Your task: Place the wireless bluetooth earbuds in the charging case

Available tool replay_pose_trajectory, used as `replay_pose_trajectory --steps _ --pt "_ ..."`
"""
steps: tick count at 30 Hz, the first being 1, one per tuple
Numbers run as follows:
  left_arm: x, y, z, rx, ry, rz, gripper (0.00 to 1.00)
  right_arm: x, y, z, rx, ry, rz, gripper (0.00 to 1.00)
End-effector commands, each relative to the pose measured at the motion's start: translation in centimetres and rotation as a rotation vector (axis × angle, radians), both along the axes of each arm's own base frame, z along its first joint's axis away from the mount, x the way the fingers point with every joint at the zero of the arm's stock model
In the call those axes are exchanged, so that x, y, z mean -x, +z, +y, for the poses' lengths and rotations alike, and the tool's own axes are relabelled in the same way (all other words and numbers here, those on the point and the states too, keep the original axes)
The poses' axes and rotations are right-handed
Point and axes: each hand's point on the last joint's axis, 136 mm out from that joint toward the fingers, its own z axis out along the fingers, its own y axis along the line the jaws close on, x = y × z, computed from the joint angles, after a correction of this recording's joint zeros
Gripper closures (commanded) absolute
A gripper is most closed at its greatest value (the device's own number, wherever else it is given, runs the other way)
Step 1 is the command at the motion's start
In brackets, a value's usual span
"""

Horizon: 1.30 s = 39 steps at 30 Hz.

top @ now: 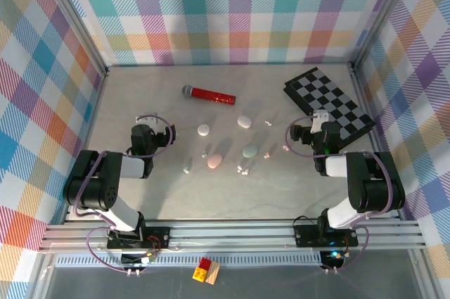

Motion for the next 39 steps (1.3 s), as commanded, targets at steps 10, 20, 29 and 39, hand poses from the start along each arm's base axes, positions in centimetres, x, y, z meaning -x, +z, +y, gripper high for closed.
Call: replay_pose_trajectory --steps 10,20,29,39 --pt "-0.3 0.5 0.4 0.008 0.015 -0.013 0.00 -0.6 1.0 0.0 -0.015 -0.001 -0.034 0.01" --pt "-0.3 0.5 0.4 0.009 0.016 -0.012 0.00 -0.6 1.0 0.0 -0.016 -0.002 -0.034 0.01" --pt "-0.3 0.5 0.4 0.009 0.016 -0.014 0.00 -0.6 1.1 0.0 -0.015 0.000 -0.036 0.01" --pt "0.4 5.2 0.3 -0.078 0.076 -0.018 0.00 0.4 3.2 0.8 -0.010 0.049 -0.064 0.01"
